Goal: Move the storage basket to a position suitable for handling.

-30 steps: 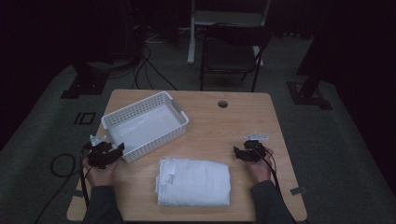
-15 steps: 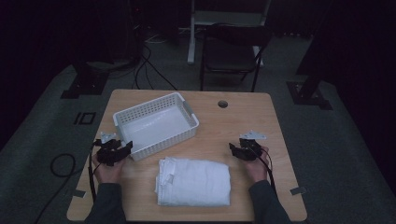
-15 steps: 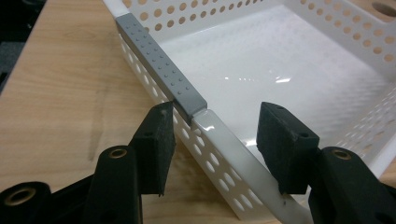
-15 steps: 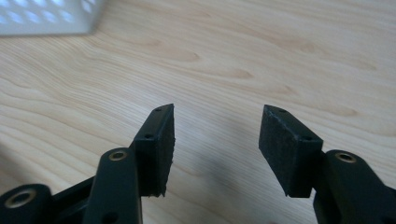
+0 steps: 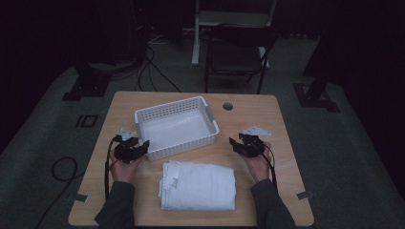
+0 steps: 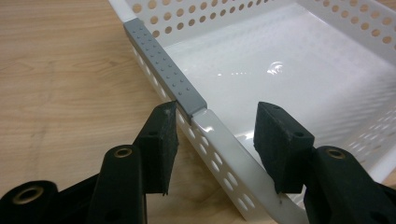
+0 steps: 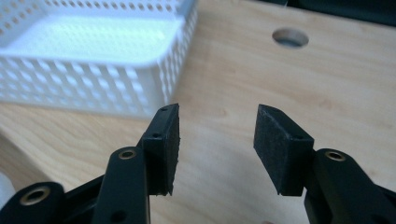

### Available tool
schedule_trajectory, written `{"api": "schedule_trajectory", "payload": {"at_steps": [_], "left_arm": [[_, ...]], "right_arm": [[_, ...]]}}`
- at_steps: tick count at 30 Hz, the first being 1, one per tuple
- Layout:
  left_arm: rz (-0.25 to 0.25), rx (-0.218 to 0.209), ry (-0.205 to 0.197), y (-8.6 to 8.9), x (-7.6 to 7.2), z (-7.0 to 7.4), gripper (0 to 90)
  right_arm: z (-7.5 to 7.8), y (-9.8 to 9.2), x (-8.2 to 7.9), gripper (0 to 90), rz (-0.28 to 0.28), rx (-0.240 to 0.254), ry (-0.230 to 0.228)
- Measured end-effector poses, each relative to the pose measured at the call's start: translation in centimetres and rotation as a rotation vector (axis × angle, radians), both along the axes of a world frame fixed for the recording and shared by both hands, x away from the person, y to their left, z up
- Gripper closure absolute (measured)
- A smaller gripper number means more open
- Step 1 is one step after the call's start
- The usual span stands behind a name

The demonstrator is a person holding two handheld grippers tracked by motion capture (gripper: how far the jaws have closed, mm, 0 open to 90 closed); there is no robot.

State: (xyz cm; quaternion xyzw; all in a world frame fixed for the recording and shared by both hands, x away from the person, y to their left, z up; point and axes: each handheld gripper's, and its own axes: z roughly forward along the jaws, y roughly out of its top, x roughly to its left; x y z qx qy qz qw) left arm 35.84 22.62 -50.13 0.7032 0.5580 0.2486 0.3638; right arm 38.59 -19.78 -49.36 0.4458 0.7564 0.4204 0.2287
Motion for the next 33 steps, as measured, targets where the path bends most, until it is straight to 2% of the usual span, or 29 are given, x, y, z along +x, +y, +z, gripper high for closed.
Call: {"api": "schedule_trajectory", "payload": {"at_steps": [6, 14, 18, 23, 27, 33], "left_arm": [[-0.038, 0.012, -0.001, -1.5, 0.8, 0.1, 51.2], [-0.086, 0.017, -0.005, -3.8, 1.7, 0.1, 53.2], [-0.101, 0.024, -0.007, -4.4, 2.0, 0.0, 54.7], [-0.106, 0.028, -0.007, -4.8, 2.2, 0.0, 56.2], [-0.104, 0.039, -0.007, -4.9, 2.5, 0.1, 57.0], [-0.084, 0.017, 0.007, -4.6, 3.2, -0.1, 58.9]], "right_arm": [[1.0, 0.0, 0.6, 49.9, -0.019, 0.044, -0.018], [1.1, 0.4, 1.2, 49.8, -0.045, 0.059, -0.019], [0.6, 0.7, 1.4, 49.4, -0.06, 0.019, -0.014], [0.2, 0.6, 1.5, 51.3, -0.052, 0.026, 0.018], [-0.3, 0.7, 1.6, 56.8, -0.064, 0.01, 0.051], [-0.5, 0.7, 1.6, 63.3, -0.071, 0.006, 0.062]]}}
